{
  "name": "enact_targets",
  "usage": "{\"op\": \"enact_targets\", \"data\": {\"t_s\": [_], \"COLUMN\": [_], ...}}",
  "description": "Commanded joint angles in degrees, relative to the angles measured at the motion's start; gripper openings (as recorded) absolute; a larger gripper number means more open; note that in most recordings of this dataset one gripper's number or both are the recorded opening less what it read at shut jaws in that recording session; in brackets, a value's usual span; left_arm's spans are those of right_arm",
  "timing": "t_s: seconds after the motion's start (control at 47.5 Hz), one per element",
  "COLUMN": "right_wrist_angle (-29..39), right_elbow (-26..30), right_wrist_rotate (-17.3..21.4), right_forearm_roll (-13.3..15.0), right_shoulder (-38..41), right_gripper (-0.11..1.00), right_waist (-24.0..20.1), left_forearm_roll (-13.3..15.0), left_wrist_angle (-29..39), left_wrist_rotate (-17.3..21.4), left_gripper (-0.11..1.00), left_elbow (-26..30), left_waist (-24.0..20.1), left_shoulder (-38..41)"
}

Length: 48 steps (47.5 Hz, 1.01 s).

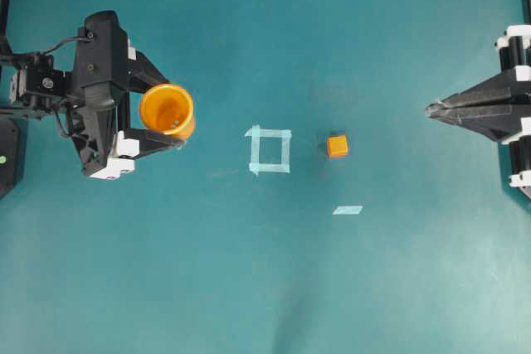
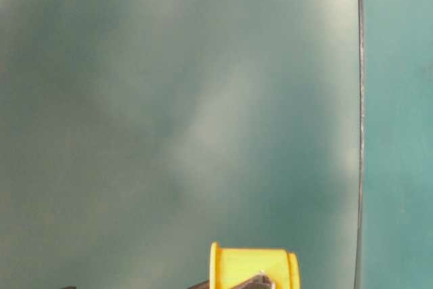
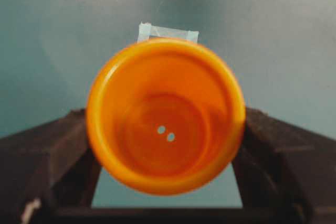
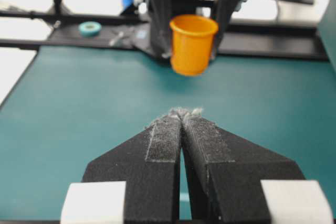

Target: Lift the orange cup with left arm.

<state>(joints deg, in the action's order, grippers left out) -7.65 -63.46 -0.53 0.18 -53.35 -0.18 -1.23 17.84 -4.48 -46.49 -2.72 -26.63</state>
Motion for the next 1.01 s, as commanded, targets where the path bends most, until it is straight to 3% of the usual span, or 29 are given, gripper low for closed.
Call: {"op": "enact_targets", "data": {"t_s": [0.0, 0.989], "right_wrist_angle": [-0.18, 0.79], "right_elbow": [1.67, 1.67], "right_wrist_rotate": [-0.09, -0.09], "right_forearm_roll": [0.09, 0.09], "right_shoulder": [0.09, 0.09], "right_gripper": [0.00, 0.00], "right_waist": [-0.09, -0.09], "left_forearm_roll": [-0.18, -0.09], "left_wrist_angle": [-0.35, -0.53], "left_wrist_rotate": [0.00, 0.00], "left_gripper": [0.69, 0.69], "left_elbow": [1.41, 1.41], "left_waist": [0.00, 0.00], "left_shoulder": [-0.79, -0.79]}}
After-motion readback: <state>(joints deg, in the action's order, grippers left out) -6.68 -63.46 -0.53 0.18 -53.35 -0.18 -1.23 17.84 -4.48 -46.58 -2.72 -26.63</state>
